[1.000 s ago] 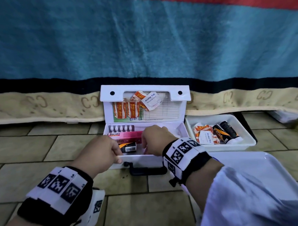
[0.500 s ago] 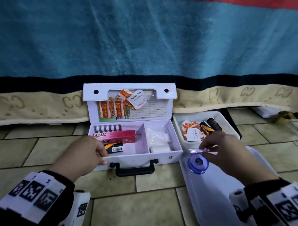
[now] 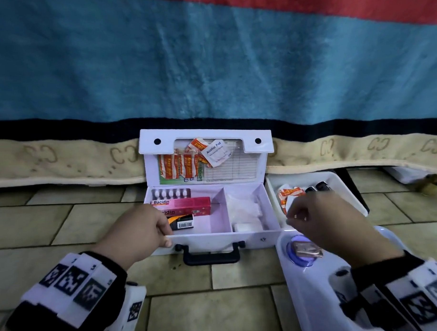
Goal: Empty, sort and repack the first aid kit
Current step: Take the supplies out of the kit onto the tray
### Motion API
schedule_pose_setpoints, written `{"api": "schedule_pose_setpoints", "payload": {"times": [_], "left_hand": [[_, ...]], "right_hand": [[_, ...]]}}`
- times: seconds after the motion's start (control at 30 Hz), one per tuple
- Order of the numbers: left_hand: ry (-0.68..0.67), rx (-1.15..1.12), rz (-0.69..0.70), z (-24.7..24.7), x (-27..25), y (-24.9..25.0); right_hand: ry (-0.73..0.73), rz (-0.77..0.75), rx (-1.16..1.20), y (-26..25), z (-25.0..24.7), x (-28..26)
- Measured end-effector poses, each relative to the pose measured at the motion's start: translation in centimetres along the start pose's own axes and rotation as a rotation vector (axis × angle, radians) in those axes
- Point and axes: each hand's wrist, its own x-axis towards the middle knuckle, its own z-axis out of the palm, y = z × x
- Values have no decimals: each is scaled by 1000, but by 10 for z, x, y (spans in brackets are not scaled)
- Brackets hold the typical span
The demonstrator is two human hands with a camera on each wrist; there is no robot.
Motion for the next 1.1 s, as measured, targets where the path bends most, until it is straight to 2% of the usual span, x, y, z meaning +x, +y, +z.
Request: {"api": "schedule_pose_setpoints", "payload": {"times": [0.03, 0.1, 0.23, 0.33, 0.43, 0.57, 0.63, 0.97, 1.1], "left_hand": [[1, 1, 3, 0, 0, 0], [5, -5, 6, -1, -1, 0], [8, -1, -12, -1, -1, 1], [18, -3, -14, 0, -1, 0], [33, 25, -9, 2, 0, -3], [53, 45, -15, 3, 0, -4], [52, 51, -4, 2, -1, -3], [53, 7, 23, 0, -2, -1], [40, -1, 36, 1, -2, -3]], "right_hand": [[65, -60, 67, -19, -6, 4], [62, -203, 148, -60, -10, 15], [-183, -445, -2, -124, 24, 55], [-284, -515, -133, -146, 45, 79], [-303, -506, -226, -158, 54, 85], [-242, -463, -273, -162, 56, 80], [-199, -441, -246, -160, 56, 81], [-213, -233, -237, -151, 57, 79], [-176, -195, -157, -145, 41, 69]]}}
